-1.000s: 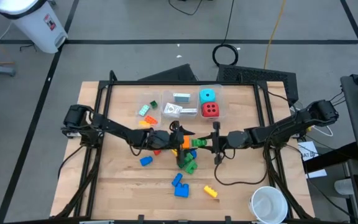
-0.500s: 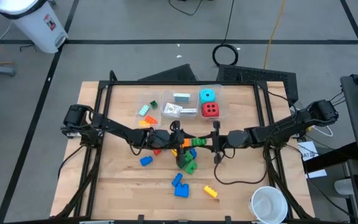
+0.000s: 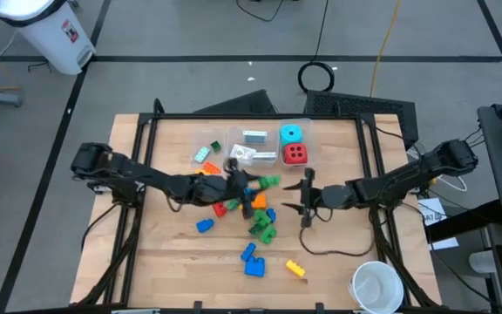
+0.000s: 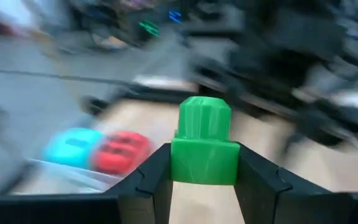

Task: Pick & Place Toys
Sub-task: Put the green game piece into the left transparent bin, then put the yellow game piece into the left transparent bin

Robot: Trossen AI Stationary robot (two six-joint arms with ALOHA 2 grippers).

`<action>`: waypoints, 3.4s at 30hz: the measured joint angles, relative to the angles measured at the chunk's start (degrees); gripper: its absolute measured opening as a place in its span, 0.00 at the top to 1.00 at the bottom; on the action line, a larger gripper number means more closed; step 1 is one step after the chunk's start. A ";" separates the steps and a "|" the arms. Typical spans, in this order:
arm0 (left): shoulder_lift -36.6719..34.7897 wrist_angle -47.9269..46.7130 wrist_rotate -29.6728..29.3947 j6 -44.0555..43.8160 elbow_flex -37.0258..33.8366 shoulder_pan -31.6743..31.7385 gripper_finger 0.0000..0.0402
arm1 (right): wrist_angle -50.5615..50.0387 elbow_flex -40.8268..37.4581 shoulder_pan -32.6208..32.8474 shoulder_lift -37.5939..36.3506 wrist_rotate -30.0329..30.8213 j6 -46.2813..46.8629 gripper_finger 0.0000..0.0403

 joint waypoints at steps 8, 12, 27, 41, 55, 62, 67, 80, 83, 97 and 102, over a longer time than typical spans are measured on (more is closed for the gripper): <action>-12.51 -0.20 -16.03 -3.34 -13.44 -0.39 0.66 | -5.48 0.04 2.09 -6.32 -0.26 2.09 0.40; -18.14 -0.47 -22.87 -10.25 -22.16 0.59 0.66 | -5.53 0.11 2.35 -6.81 0.10 2.68 0.40; -21.69 0.75 -28.48 -35.91 -38.41 7.45 0.64 | -3.61 0.09 2.33 -6.83 0.24 2.56 0.44; -21.69 2.08 -28.41 -38.17 -38.36 7.61 0.02 | -0.95 0.15 2.85 -5.79 -4.34 7.10 0.43; -21.69 6.99 -28.42 -35.59 -38.34 8.21 0.08 | -31.69 25.59 21.99 19.72 -2.91 29.04 0.43; -21.69 8.00 -27.20 -35.87 -38.31 8.30 0.07 | -43.29 33.03 25.35 29.05 -11.12 42.73 0.43; -21.69 8.11 -22.68 -37.41 -38.31 8.28 0.07 | -42.92 33.09 25.92 33.26 -14.78 46.77 0.43; -21.69 8.15 -13.58 -39.95 -38.29 8.13 0.07 | -44.04 33.14 24.88 37.00 -14.55 41.62 0.62; -21.69 8.15 -12.36 -39.97 -38.29 8.08 0.07 | -44.31 33.07 24.01 35.94 -14.49 38.14 0.77; -21.69 10.31 -4.17 -38.87 -38.25 8.62 0.07 | -39.63 30.12 16.05 21.00 -3.22 13.76 0.88; -21.66 11.08 3.36 -36.28 -37.49 11.16 0.07 | -18.57 19.78 7.32 17.40 -6.20 0.54 0.88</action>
